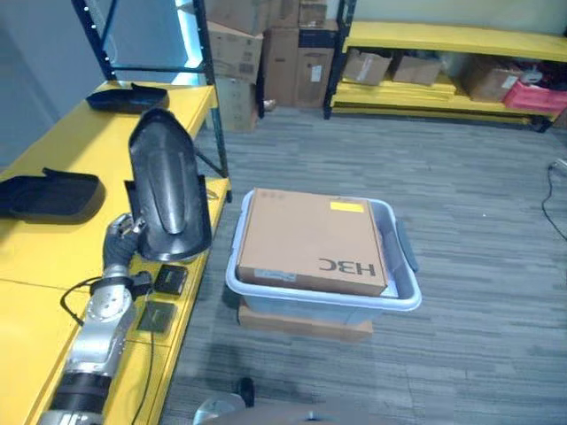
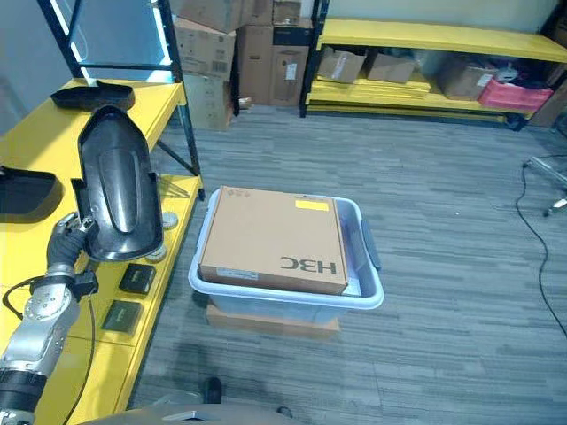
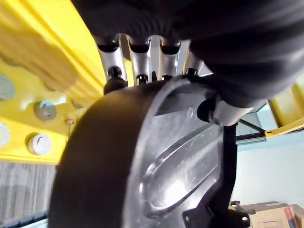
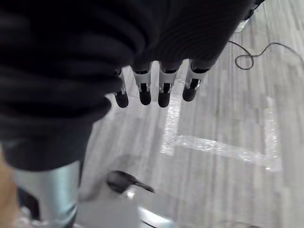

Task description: Move parts from the plastic box to the shelf.

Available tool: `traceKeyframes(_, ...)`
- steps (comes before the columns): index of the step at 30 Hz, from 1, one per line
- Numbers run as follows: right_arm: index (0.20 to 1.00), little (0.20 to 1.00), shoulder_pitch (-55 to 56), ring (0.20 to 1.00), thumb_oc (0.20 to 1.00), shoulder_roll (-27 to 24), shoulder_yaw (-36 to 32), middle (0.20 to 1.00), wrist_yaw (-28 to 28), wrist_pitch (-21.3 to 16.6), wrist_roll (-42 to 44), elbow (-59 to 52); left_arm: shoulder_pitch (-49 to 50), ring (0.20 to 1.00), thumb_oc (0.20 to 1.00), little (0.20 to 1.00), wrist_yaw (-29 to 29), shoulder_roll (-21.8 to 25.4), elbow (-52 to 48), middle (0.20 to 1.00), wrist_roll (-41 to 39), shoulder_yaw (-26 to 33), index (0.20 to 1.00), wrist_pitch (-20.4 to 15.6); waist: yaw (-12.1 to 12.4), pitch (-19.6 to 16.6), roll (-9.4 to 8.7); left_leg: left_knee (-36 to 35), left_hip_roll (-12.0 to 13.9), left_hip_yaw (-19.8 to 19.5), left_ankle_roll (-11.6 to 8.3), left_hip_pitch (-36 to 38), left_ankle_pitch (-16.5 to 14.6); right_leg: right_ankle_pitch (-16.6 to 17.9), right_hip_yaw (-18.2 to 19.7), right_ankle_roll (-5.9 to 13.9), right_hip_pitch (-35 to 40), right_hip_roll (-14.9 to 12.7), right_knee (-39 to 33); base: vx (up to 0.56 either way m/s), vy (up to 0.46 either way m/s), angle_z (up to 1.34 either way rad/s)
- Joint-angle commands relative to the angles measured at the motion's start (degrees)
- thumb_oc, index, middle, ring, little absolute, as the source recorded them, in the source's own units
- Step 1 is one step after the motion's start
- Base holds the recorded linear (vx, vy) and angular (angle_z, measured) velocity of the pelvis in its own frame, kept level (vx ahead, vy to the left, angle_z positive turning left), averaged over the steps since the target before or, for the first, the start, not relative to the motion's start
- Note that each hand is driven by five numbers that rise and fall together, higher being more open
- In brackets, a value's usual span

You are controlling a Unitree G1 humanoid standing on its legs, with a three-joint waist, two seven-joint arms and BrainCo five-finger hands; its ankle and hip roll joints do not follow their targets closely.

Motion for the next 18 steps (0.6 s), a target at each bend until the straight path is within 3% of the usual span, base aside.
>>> traceKeyframes(1, 1.000, 1.000, -1.12, 1.000, 1.000, -3.54, 1.08, 1.000, -1.09, -5.22, -3.61, -1.48, -5.77, 0.200, 0.200, 0.200, -1.69, 4.29, -6.88, 0.200, 0.07, 1.23, 0.200, -10.13, 1.20, -1.25, 2.39, -0.07, -0.62, -5.80, 0.37, -0.30, -4.91, -5.28, -1.51, 3.35, -4.81, -1.31, 7.51, -0.13, -0.045, 0.57)
traceKeyframes(3, 1.000, 1.000, -0.77, 1.000, 1.000, -3.63, 0.94, 1.000, -1.04, -6.05, -3.22, -1.41, -6.00, 0.200, 0.200, 0.200, -1.89, 4.62, -7.37, 0.200, -0.14, 0.86, 0.200, -11.21, 0.65, -1.09, 2.59, -0.07, -0.80, -6.72, 0.40, -0.44, -4.66, -5.79, -0.71, 2.85, -5.09, -0.39, 8.15, -0.06, -0.049, 0.93)
traceKeyframes(4, 1.000, 1.000, -0.13, 1.000, 1.000, -4.00, 0.96, 1.000, -0.98, -7.30, -2.35, -1.74, -6.78, 0.200, 0.200, 0.200, -2.09, 4.83, -8.12, 0.200, -0.62, 0.15, 0.200, -12.69, -0.59, -0.76, 2.84, -0.07, -1.38, -8.91, 0.37, -0.55, -4.12, -6.47, 1.41, 1.80, -5.35, 1.56, 8.99, -0.09, -0.075, 0.98)
traceKeyframes(5, 1.000, 1.000, -0.03, 1.000, 1.000, -4.24, 1.28, 1.000, -0.93, -7.72, -2.00, -2.42, -7.66, 0.200, 0.200, 0.200, -1.67, 4.97, -9.76, 0.200, -1.31, 0.12, 0.200, -11.95, -1.01, -0.62, 2.77, -0.07, -1.81, -10.12, 0.03, -0.87, -3.59, -6.28, 1.67, 1.43, -5.48, 2.39, 8.87, -0.15, -0.148, 2.12)
traceKeyframes(7, 1.000, 1.000, -0.71, 1.000, 1.000, -4.72, 2.91, 1.000, -0.78, -7.77, -2.30, -3.46, -8.79, 0.200, 0.200, 0.200, 0.97, 5.29, -11.87, 0.200, -2.25, 0.29, 0.200, -10.91, -0.40, -0.25, 2.48, -0.07, -1.85, -11.95, -0.94, -1.59, -2.32, -6.07, 1.27, 1.26, -5.36, 3.24, 8.58, -0.16, -0.181, 2.40)
traceKeyframes(11, 1.000, 1.000, -1.68, 1.000, 1.000, -5.45, 4.22, 1.000, -0.05, -6.81, -4.77, -4.10, -8.15, 0.200, 0.200, 0.200, 3.59, 5.79, -14.34, 0.200, -0.45, 2.07, 0.200, -9.23, 0.80, 0.56, 1.88, -0.07, -1.50, -12.98, -2.49, -2.60, -1.01, -5.13, 0.77, 1.12, -3.97, 3.93, 6.07, -0.13, -0.127, 0.66)
traceKeyframes(12, 1.000, 1.000, -2.20, 1.000, 1.000, -5.85, 4.93, 1.000, -0.15, -6.03, -3.85, -4.07, -6.60, 0.200, 0.200, 0.200, 2.80, 5.97, -15.12, 0.200, -0.62, 3.85, 0.200, -9.70, 2.50, 1.33, 1.64, -0.07, -1.07, -13.54, -3.70, -4.51, 0.44, -4.48, 0.10, 1.08, -2.67, 4.20, 4.29, -0.17, -0.151, 0.68)
traceKeyframes(14, 1.000, 1.000, -2.42, 1.000, 1.000, -5.76, 5.07, 1.000, 0.20, -5.66, -4.82, -3.92, -5.55, 0.200, 0.200, 0.200, 3.37, 5.89, -15.97, 0.200, -0.45, 5.10, 0.200, -9.50, 3.42, 1.87, 1.64, -0.07, -0.74, -13.27, -4.33, -5.74, 1.30, -4.30, -1.10, 1.12, -2.02, 4.21, 3.53, -0.13, -0.106, 0.62)
traceKeyframes(15, 1.000, 1.000, -2.32, 1.000, 1.000, -5.64, 5.03, 1.000, 0.02, -5.61, -4.81, -3.95, -5.14, 0.200, 0.200, 0.200, 3.38, 5.87, -16.01, 0.200, -0.29, 5.54, 0.200, -9.84, 3.65, 2.10, 1.68, -0.07, -0.42, -12.44, -4.51, -6.24, 1.57, -4.34, -1.88, 1.14, -1.83, 4.14, 3.41, -0.18, -0.101, 0.90)
traceKeyframes(16, 1.000, 1.000, -1.33, 1.000, 1.000, -4.96, 4.77, 1.000, -0.42, -5.40, -4.58, -4.02, -4.23, 0.200, 0.200, 0.200, 2.23, 5.48, -16.23, 0.200, -0.32, 6.70, 0.200, -10.78, 3.59, 2.84, 1.84, 0.44, 0.75, -7.89, -5.08, -7.97, 2.10, -4.42, -5.32, 1.16, -1.07, 3.74, 2.99, -0.16, -0.081, 1.04)
traceKeyframes(17, 1.000, 1.000, -1.01, 1.000, 1.000, -4.81, 4.66, 1.000, -0.63, -5.39, -4.21, -4.05, -4.14, 0.200, 0.200, 0.200, 1.62, 5.33, -16.20, 0.200, -0.53, 6.75, 0.200, -11.07, 3.38, 2.96, 1.93, 0.47, 1.15, -6.35, -5.19, -8.38, 2.29, -4.33, -6.32, 1.17, -0.94, 3.63, 2.88, -0.19, -0.074, 1.25)
traceKeyframes(18, 1.000, 1.000, 0.07, 1.000, 1.000, -4.40, 4.23, 1.000, -0.86, -5.53, -3.86, -4.13, -3.89, 0.200, 0.200, 0.200, -0.18, 4.84, -16.07, 0.200, -1.00, 6.55, 0.200, -11.97, 2.54, 3.26, 2.27, 0.37, 2.66, -1.25, -5.59, -9.61, 3.18, -3.80, -9.35, 1.20, -0.78, 3.30, 2.55, -0.06, -0.037, 1.19)
